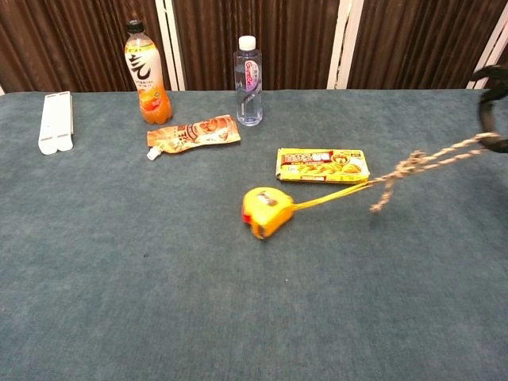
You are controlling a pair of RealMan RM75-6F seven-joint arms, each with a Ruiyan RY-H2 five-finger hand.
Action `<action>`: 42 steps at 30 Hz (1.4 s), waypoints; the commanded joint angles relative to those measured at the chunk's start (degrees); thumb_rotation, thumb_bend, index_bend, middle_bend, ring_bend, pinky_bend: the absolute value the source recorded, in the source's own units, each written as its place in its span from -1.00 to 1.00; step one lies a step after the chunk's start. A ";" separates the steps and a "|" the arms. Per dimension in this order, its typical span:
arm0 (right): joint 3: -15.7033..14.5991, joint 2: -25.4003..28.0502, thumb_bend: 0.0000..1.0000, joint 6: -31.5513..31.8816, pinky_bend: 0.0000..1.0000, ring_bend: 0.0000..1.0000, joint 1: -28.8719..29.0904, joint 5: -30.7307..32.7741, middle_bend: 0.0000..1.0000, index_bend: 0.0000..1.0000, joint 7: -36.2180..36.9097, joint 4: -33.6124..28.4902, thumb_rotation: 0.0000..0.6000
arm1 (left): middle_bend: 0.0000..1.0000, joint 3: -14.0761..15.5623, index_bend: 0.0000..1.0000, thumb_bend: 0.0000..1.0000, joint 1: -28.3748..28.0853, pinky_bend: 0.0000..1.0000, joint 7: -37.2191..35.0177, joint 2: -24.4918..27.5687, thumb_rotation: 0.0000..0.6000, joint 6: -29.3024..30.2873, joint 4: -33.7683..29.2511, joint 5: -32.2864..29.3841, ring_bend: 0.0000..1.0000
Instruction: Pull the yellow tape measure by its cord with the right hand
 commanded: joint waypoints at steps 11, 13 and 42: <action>-0.04 4.46 0.11 -1.60 -1.00 -0.88 -4.73 2.15 -0.68 0.76 8.21 7.26 1.00 | -1.00 -0.15 -0.90 0.03 -0.50 -0.88 2.22 -0.86 1.00 -0.96 -0.46 -0.57 -1.00; 0.07 4.54 0.11 -1.93 -1.00 -0.88 -5.12 2.39 -0.68 0.76 8.97 8.43 1.00 | -1.00 -0.12 -0.90 0.03 -0.50 -0.87 2.44 -1.02 1.00 -1.02 -0.37 -0.63 -1.00; -1.06 3.67 -1.00 -6.28 -1.00 -1.00 1.62 -2.01 -0.94 -1.00 -5.36 -8.47 1.00 | -1.00 -0.23 -0.89 0.03 0.21 -0.88 -0.27 -0.02 1.00 0.51 0.12 -0.45 -1.00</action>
